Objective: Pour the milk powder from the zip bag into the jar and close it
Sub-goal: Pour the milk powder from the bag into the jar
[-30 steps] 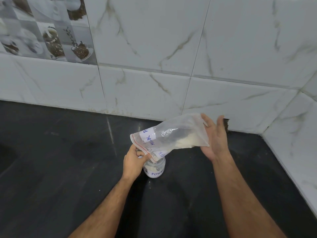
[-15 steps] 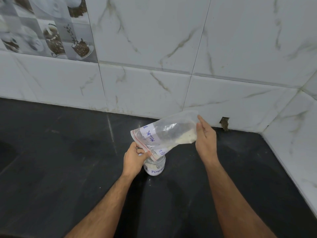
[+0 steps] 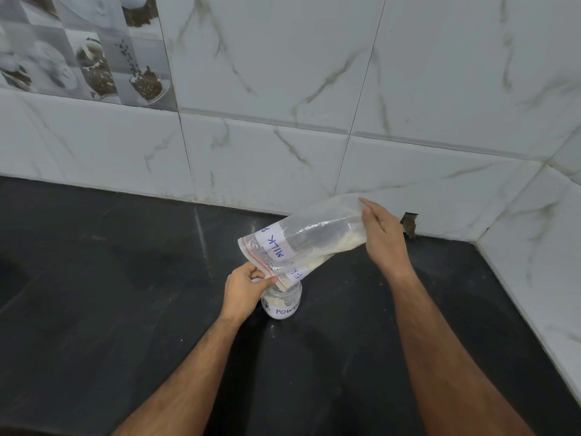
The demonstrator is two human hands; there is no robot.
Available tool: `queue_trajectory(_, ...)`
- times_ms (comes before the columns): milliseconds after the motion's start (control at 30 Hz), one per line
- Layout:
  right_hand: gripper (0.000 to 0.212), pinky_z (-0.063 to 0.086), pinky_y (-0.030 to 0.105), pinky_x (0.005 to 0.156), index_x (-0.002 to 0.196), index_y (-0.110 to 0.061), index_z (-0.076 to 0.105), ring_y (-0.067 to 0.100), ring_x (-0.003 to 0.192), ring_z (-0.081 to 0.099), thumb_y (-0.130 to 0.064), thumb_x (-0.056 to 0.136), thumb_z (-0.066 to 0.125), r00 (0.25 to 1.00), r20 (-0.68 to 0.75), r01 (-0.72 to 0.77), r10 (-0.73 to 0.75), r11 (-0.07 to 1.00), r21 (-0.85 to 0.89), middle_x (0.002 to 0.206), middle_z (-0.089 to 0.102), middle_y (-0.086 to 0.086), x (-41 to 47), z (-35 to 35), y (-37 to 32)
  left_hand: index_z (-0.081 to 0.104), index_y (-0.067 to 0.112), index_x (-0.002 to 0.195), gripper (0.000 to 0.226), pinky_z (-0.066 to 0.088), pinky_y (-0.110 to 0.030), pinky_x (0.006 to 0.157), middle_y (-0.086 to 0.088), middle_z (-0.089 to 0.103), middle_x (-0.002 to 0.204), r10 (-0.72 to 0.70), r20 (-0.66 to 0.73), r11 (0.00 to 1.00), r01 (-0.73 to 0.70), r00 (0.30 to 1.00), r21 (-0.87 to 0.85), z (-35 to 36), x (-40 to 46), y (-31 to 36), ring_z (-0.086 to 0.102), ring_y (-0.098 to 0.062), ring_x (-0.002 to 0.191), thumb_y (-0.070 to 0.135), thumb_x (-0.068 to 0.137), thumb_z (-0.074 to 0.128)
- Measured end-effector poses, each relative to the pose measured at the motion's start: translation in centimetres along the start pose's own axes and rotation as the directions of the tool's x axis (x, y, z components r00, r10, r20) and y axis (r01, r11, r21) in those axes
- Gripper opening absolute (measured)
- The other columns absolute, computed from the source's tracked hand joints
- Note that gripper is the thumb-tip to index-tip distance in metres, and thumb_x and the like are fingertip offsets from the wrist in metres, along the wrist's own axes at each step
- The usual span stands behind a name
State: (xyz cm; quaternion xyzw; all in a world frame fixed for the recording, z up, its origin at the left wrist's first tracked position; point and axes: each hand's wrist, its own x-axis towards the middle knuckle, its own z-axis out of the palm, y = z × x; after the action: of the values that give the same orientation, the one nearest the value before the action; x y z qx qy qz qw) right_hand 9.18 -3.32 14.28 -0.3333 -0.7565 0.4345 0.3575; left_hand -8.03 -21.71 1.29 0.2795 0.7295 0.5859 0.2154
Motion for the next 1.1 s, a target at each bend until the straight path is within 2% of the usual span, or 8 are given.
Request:
queue_trajectory(133,0.044,0.042,0.029,0.111,0.143,-0.025,0.051,0.006,0.131,0.052,-0.033,0.100,0.055,0.998,0.037,-0.048,0.046,0.996,0.074,0.141,0.055,-0.011,0.1,0.2,-0.1,0.077,0.029,0.091,0.020,0.058,-0.033,0.088,0.007,0.079,0.088,-0.012,0.006,1.000,0.012,1.000,-0.015,-0.1,0.0,0.0,0.074,-0.008,0.088,0.016,0.078,0.084)
queue_trajectory(267,0.069,0.047,0.049,0.109,0.145,-0.031,0.044,0.023,0.131,0.054,-0.037,0.083,0.073,0.983,0.095,-0.177,0.160,0.962,0.210,0.146,0.051,-0.003,-0.4,0.3,0.1,0.078,0.027,0.092,0.018,0.058,-0.033,0.088,0.008,0.080,0.089,-0.014,0.016,0.999,0.014,1.000,-0.033,-0.3,0.0,0.0,0.074,-0.008,0.090,0.018,0.078,0.084)
queue_trajectory(500,0.055,0.042,0.052,0.114,0.146,-0.019,0.050,0.025,0.132,0.055,0.000,0.096,0.039,0.959,0.073,-0.284,0.275,0.921,0.267,0.144,0.058,0.005,-1.1,1.5,0.9,0.079,0.025,0.099,0.023,0.059,-0.028,0.088,0.013,0.079,0.100,0.014,0.063,1.000,-0.013,0.998,-0.014,-0.3,-0.3,-0.1,0.073,-0.004,0.099,0.014,0.079,0.083)
queue_trajectory(600,0.047,0.046,0.055,0.109,0.137,-0.010,0.058,0.025,0.128,0.058,-0.005,0.096,0.035,0.957,0.006,-0.283,0.289,0.931,0.232,0.137,0.063,0.012,-0.6,1.2,-0.1,0.080,0.022,0.100,0.023,0.059,-0.025,0.085,0.012,0.079,0.099,0.021,0.061,1.000,-0.021,0.998,-0.003,-0.5,-0.3,-0.2,0.073,-0.001,0.096,0.015,0.078,0.084)
queue_trajectory(700,0.036,0.051,0.061,0.092,0.105,-0.004,0.068,0.026,0.093,0.066,-0.010,0.094,0.033,0.976,-0.006,-0.217,0.219,0.967,0.135,0.108,0.070,0.022,-0.2,1.0,-0.9,0.080,0.019,0.100,0.023,0.059,-0.025,0.084,0.010,0.079,0.098,0.016,0.066,1.000,-0.015,0.998,-0.005,-0.5,-0.3,-0.2,0.073,-0.002,0.095,0.015,0.078,0.085)
queue_trajectory(833,0.039,0.052,0.062,0.094,0.107,0.004,0.061,0.042,0.104,0.064,-0.019,0.097,0.032,0.988,0.029,-0.154,0.153,0.988,0.019,0.108,0.067,0.024,0.3,1.1,-1.4,0.080,0.017,0.101,0.024,0.059,-0.027,0.085,0.008,0.079,0.100,0.005,0.062,1.000,-0.005,0.998,-0.004,-0.4,-0.3,-0.2,0.073,-0.004,0.096,0.015,0.078,0.085)
queue_trajectory(967,0.043,0.052,0.055,0.097,0.105,-0.002,0.063,0.032,0.102,0.065,-0.031,0.105,0.032,0.989,0.079,-0.116,0.121,0.991,-0.067,0.105,0.069,0.017,0.0,1.5,-1.8,0.079,0.014,0.098,0.020,0.061,-0.031,0.084,0.005,0.080,0.098,-0.020,0.043,0.998,0.022,0.999,-0.054,-0.5,-0.2,-0.3,0.075,-0.010,0.094,0.011,0.079,0.084)
queue_trajectory(1100,0.039,0.055,0.058,0.088,0.098,-0.009,0.066,0.015,0.076,0.063,-0.031,0.105,0.034,0.991,0.098,-0.090,0.089,0.996,0.003,0.098,0.069,0.017,-0.2,1.8,-2.4,0.078,0.008,0.098,0.020,0.060,-0.035,0.085,-0.002,0.080,0.098,-0.061,0.056,0.990,0.068,0.997,-0.123,-0.5,-0.2,-0.4,0.076,-0.019,0.095,0.007,0.079,0.083)
